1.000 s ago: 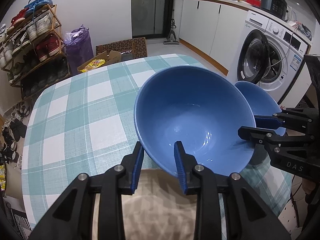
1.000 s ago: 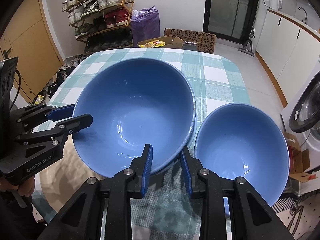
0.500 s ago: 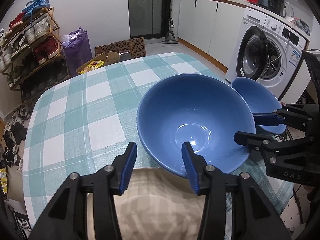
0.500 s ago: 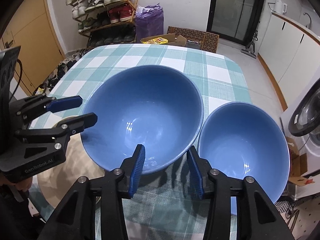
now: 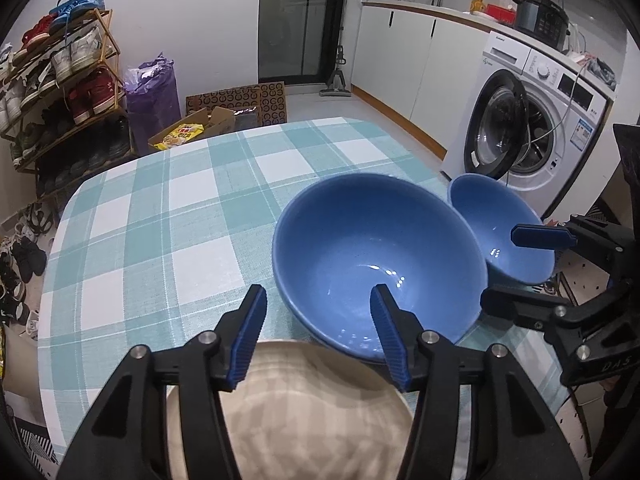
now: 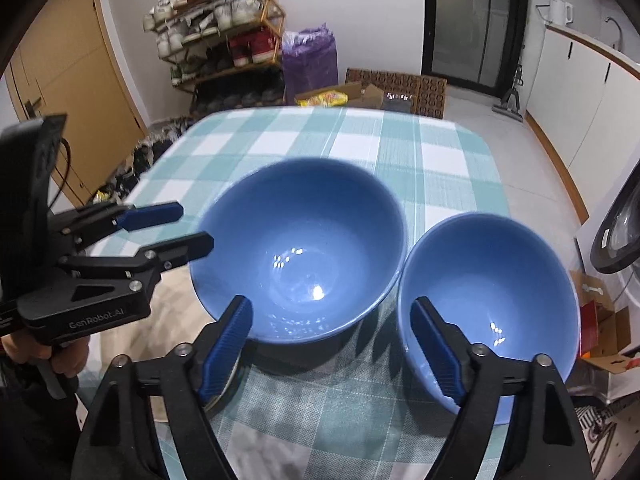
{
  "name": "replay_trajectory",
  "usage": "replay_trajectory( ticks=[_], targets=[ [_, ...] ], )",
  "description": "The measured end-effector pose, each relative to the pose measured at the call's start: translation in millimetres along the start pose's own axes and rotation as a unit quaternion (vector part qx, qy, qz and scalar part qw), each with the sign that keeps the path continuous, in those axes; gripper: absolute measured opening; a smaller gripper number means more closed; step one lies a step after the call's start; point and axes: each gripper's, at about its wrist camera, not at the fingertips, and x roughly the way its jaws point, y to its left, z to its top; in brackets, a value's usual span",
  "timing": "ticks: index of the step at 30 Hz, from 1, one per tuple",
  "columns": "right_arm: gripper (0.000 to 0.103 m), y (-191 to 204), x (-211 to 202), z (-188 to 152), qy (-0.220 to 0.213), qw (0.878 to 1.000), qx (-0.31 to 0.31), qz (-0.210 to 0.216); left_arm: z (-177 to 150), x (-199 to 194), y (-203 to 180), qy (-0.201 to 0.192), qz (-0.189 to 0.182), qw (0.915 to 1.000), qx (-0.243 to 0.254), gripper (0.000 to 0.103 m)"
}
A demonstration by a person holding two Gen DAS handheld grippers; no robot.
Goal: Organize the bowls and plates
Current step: 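Lower the held blue bowl onto the cloth beside the smaller blue bowl, then open both grippers and release the larger blue bowl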
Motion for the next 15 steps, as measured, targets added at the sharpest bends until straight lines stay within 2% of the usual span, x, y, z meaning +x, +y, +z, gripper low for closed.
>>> replay_trajectory(
  ticks=[1,3,4,6,8,10,15],
  targets=[
    [0.086,-2.0,-3.8,0.4,-0.007,1.000,0.005,0.001,0.7,-1.9,-1.4,-0.003,-0.003,1.0000,0.000,0.058],
    [0.092,-8.1,-12.0,0.9,-0.022,1.000,0.020,0.002,2.0,-5.8,-3.9,-0.009,-0.009,0.9999,-0.001,0.071],
    [0.097,-12.0,-16.8,0.7,-0.031,0.999,0.031,0.002,2.8,-7.2,-4.6,-0.013,-0.011,0.9999,-0.004,0.081],
    [0.098,-21.2,-25.7,0.7,-0.052,0.997,0.055,0.003,5.3,-10.3,-5.9,-0.021,-0.024,0.9994,-0.011,0.085],
    [0.102,-29.4,-33.5,-0.7,-0.070,0.994,0.082,0.001,7.8,-12.2,-7.8,-0.024,-0.036,0.9989,-0.016,0.094],
    [0.102,-32.9,-41.4,-2.5,-0.084,0.992,0.094,-0.008,10.9,-14.4,-10.0,-0.033,-0.045,0.9982,-0.020,0.101],
    [0.102,-38.8,-59.6,-11.2,-0.111,0.988,0.106,-0.029,20.5,-15.2,-19.6,-0.044,-0.059,0.9971,-0.022,0.103]
  ],
)
